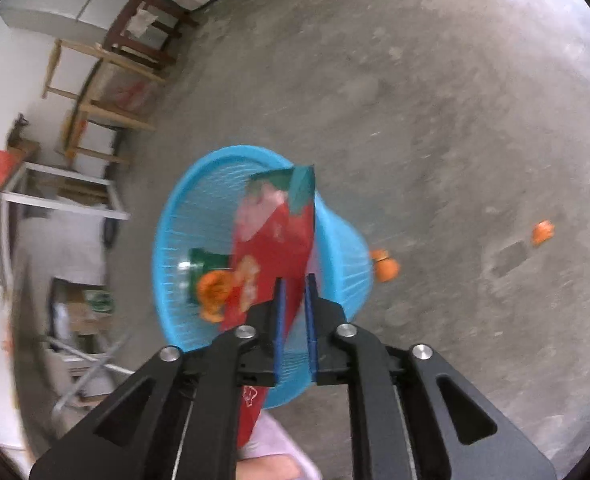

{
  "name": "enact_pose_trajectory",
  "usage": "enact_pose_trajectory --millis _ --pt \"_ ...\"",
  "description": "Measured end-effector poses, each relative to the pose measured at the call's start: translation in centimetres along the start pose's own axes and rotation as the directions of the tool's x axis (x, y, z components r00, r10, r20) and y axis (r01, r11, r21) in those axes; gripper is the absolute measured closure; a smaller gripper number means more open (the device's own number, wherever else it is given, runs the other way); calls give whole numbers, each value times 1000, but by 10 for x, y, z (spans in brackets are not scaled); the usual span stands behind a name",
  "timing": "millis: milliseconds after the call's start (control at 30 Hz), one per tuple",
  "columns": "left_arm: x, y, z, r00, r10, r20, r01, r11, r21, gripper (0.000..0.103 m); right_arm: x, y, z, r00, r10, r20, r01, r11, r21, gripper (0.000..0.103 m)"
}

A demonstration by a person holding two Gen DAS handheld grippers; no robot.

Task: Collect trash
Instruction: 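Open the right tool over the basket while the left tool releases the peel, then bring both tools back over the table toward the pink sponge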

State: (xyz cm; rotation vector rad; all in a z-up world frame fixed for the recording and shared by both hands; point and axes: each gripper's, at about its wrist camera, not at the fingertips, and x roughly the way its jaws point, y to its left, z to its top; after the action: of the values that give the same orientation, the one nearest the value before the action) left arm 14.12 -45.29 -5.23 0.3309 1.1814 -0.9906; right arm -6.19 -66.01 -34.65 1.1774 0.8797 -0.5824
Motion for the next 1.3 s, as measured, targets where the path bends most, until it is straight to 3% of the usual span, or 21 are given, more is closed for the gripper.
enact_pose_trajectory --millis 67,167,300,433,500,600,767,900,1200,1300 --pt "-27 7 -10 999 11 47 -10 1000 -15 40 -4 0 -1 996 -78 39 79 996 -27 77" --pt "-60 20 -34 995 7 95 -3 999 -39 36 -19 -5 -4 990 -96 107 96 995 5 71" --pt "-102 40 -72 988 34 148 -28 999 -46 34 -29 -12 -14 989 -79 121 74 996 48 71" --pt "-144 66 -119 971 126 205 -112 990 -80 32 -29 -13 -30 994 -61 90 55 996 73 72" --pt "-161 84 -143 963 161 216 -136 983 -123 32 -15 -8 -34 995 -85 46 82 995 62 84" --pt "-168 100 -169 960 181 211 -146 974 -174 32 6 0 -35 993 -114 -1 114 991 63 93" --pt "-181 126 -210 951 226 210 -169 951 -258 32 12 11 -32 988 -156 -4 156 984 83 93" --pt "-186 143 -226 946 229 228 -147 934 -325 32 3 6 -32 977 -215 -5 215 973 85 93" --pt "-197 164 -244 937 220 270 -111 923 -368 32 -76 13 -42 972 -211 105 202 976 87 92" --pt "-201 172 -247 932 230 281 -112 918 -381 31 -113 36 -46 972 -169 161 166 986 36 84"
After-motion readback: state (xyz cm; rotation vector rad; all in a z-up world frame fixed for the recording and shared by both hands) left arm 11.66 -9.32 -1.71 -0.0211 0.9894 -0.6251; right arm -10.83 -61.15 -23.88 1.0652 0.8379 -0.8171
